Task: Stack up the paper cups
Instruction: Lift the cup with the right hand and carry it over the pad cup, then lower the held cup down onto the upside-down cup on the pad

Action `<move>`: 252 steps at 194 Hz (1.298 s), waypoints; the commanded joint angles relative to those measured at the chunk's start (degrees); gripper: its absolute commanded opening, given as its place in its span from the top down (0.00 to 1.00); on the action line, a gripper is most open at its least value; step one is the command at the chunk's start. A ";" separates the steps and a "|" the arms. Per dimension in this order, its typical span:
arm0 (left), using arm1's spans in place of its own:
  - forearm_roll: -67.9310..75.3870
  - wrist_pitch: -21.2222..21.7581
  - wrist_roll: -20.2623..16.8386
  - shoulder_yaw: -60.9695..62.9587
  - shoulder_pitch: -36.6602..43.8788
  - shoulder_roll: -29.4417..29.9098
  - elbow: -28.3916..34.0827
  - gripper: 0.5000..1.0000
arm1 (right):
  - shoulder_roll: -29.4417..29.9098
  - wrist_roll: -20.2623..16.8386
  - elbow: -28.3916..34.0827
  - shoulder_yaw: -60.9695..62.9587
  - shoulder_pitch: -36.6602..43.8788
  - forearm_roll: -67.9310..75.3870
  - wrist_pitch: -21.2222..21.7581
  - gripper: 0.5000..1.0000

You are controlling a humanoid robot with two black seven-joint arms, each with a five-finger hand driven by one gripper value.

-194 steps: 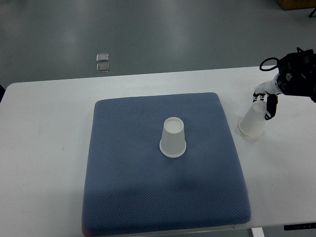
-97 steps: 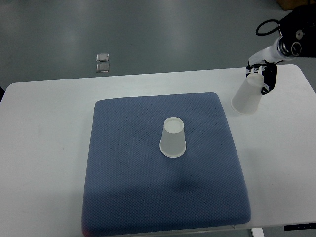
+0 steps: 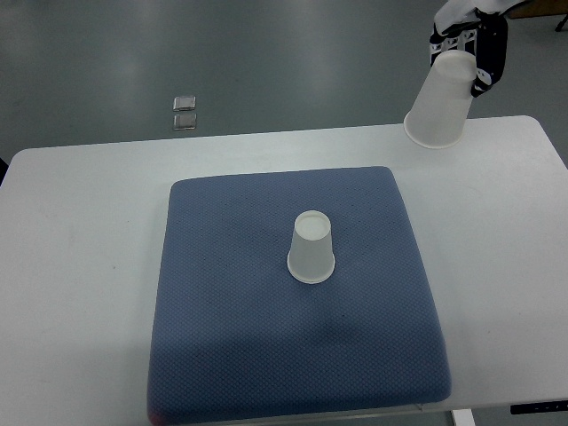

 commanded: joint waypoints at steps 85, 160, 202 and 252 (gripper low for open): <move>-0.10 0.01 0.00 -0.22 0.02 0.00 0.30 0.00 | 12.80 0.09 1.15 6.16 10.36 12.87 2.18 0.54; -0.18 0.01 0.00 -0.31 0.02 0.00 0.56 0.00 | 20.62 0.18 -0.26 10.20 6.76 19.99 2.07 0.54; -0.18 0.10 0.00 -0.49 0.11 0.00 0.56 0.00 | 22.47 0.18 -0.96 10.11 2.81 20.16 -1.36 0.54; -0.18 0.10 0.00 -0.40 0.19 0.00 0.65 0.00 | 22.47 0.18 -1.14 10.02 -0.45 19.99 -4.17 0.54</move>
